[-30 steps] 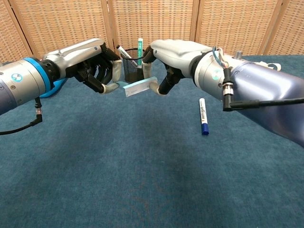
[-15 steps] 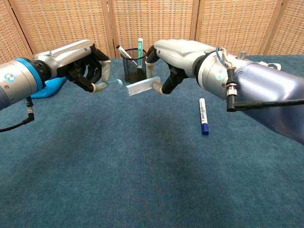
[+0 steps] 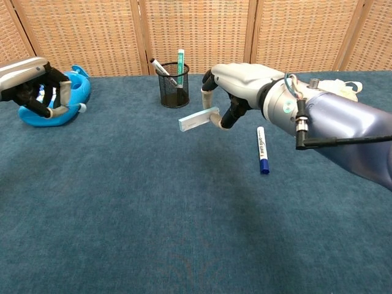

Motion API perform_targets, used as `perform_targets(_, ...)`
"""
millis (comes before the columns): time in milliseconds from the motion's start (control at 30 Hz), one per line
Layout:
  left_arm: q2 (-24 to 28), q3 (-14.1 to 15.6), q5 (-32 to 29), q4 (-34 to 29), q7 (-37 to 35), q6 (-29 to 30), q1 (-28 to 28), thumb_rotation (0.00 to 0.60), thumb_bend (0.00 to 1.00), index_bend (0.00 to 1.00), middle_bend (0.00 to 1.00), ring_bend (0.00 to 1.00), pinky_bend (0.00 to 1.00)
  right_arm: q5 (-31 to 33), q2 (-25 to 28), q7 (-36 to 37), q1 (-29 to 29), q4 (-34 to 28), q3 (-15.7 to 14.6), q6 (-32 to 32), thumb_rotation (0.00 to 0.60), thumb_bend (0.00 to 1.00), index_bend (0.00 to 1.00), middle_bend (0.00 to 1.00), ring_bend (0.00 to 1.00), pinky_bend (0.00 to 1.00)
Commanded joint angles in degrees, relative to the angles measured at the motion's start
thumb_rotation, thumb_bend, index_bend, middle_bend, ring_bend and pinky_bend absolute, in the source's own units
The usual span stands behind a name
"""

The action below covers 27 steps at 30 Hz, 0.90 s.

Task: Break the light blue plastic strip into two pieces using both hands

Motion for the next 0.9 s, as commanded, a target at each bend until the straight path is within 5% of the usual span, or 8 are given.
perform_targets(33,1.4,0.4,-1.3,0.4,3.3,-0.3,1.0,0.6,0.21,0.23,0.12,0.2,0.46,0.7,-1.0,0.3,-0.1,2.1,-0.2,-0.6,0.6,0.5,0.46,0.09,0.0,0.0)
perform_targets(133,2.9,-0.6,-3.1,-1.4,5.1,0.4,1.7,0.6,0.07,0.04,0.0,0.03,0.3,3.1,-0.9,-0.3,-0.1,2.0,0.4,-1.3,0.6,0.06,0.08,0.02,0.0,0.0)
perform_targets(167,3.9,-1.1,-3.8,-2.4,6.0,0.9,2.0,0.6,0.05,0.01,0.0,0.01,0.28,4.3,-0.5,-0.1,-0.3,1.2,1.1,-1.5,0.6,0.02,0.03,0.01,0.0,0.0)
perform_targets(500,12.0,-1.6,-6.1,-12.0,8.6,2.6,5.0,0.6,0.0,0.0,0.0,0.0,0.09,0.6,6.0,3.9,-3.5,-6.7,2.3,1.4,0.6,0.0,0.0,0.0,0.0,0.0)
perform_targets(667,15.3,-0.7,-2.0,-15.2,4.4,8.7,9.0,0.6,0.0,0.0,0.0,0.0,0.08,-10.9,12.5,8.0,-8.5,-9.2,-1.8,6.3,0.6,0.0,0.0,0.0,0.0,0.0)
perform_targets(900,17.4,1.2,2.7,-15.4,1.2,15.7,13.7,0.6,0.0,0.0,0.0,0.0,0.01,-22.1,18.2,15.3,-14.2,-5.1,-7.1,10.2,0.6,0.0,0.0,0.0,0.0,0.0)
